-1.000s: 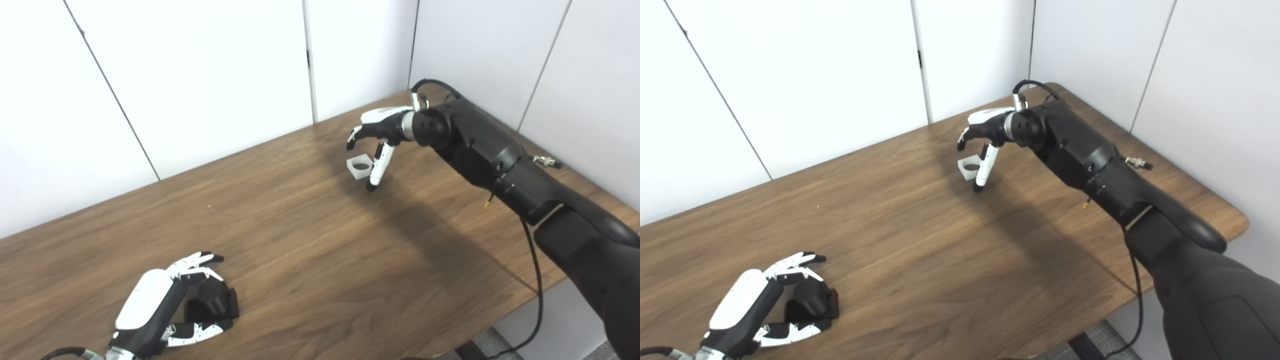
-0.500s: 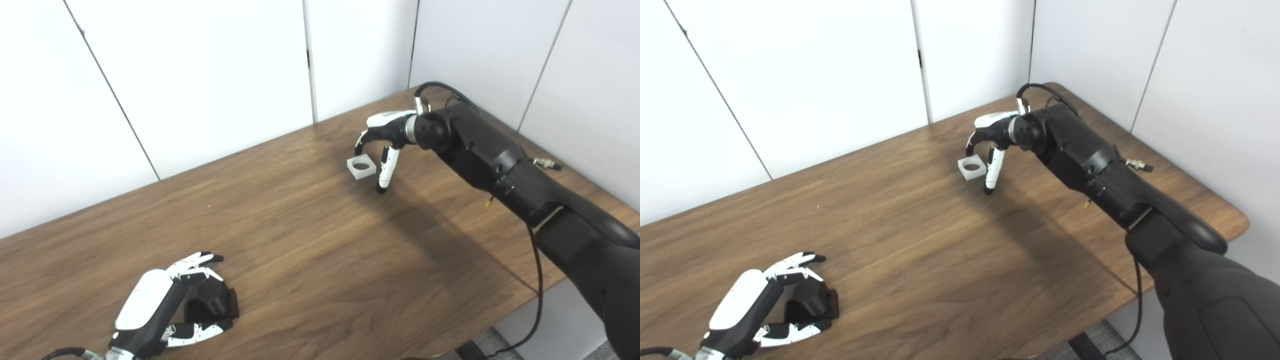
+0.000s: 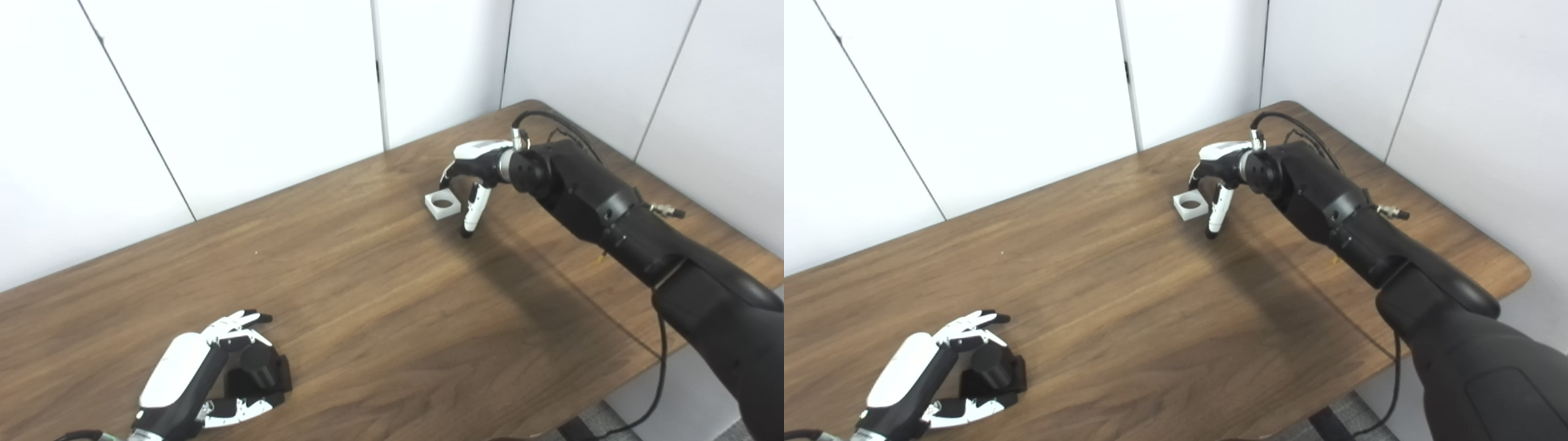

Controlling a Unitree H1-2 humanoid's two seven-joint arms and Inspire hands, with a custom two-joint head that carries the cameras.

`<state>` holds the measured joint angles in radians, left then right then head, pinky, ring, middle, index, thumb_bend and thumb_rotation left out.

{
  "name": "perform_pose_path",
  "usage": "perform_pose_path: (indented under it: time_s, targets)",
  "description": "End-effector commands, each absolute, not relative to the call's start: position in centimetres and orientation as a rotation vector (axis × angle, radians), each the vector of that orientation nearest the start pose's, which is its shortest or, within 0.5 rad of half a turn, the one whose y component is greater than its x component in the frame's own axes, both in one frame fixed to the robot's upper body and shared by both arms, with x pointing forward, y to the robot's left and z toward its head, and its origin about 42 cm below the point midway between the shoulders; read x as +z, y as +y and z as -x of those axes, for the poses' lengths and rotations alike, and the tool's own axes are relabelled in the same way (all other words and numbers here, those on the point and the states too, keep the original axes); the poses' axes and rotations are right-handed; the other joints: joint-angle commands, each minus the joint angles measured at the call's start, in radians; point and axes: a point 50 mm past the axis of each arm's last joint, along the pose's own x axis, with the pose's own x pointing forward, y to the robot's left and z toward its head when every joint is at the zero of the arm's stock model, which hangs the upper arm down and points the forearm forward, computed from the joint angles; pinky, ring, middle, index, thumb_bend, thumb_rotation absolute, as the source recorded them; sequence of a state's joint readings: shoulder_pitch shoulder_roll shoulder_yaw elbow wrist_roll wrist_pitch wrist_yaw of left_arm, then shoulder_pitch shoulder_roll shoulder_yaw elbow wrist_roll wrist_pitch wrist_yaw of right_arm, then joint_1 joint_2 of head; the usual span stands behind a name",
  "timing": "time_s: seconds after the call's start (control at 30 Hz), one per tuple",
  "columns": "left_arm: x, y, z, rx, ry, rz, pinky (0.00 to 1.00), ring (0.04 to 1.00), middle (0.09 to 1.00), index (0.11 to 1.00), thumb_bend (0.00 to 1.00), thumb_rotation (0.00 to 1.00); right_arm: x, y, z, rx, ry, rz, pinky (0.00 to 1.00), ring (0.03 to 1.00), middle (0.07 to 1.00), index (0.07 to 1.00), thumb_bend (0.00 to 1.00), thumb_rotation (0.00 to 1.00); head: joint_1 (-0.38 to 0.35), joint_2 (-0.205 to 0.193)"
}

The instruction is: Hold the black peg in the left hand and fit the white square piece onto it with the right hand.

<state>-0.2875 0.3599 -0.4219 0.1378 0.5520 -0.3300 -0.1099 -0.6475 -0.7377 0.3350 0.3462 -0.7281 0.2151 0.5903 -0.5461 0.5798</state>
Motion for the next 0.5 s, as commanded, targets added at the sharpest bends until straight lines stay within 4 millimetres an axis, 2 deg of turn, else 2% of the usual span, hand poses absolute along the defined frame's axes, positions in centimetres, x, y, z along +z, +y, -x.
perform_pose_path:
  time_s: [0.0, 0.47]
  targets:
    - [10.9, 21.3, -33.0, -0.723, -0.299, -1.065, 0.89, 0.899, 0.848, 0.489, 0.52, 0.06, 26.9, -38.5, -46.3, 0.273, 0.317, 1.504, 0.80, 0.921, 0.911, 0.744, 0.78, 0.26, 0.002, 0.002]
    - [11.0, 21.3, -32.6, -0.717, -0.291, -1.062, 0.90, 0.900, 0.847, 0.489, 0.52, 0.06, 25.2, -37.6, -47.2, 0.240, 0.281, 1.514, 0.76, 0.878, 0.859, 0.626, 0.73, 0.23, 0.017, 0.016]
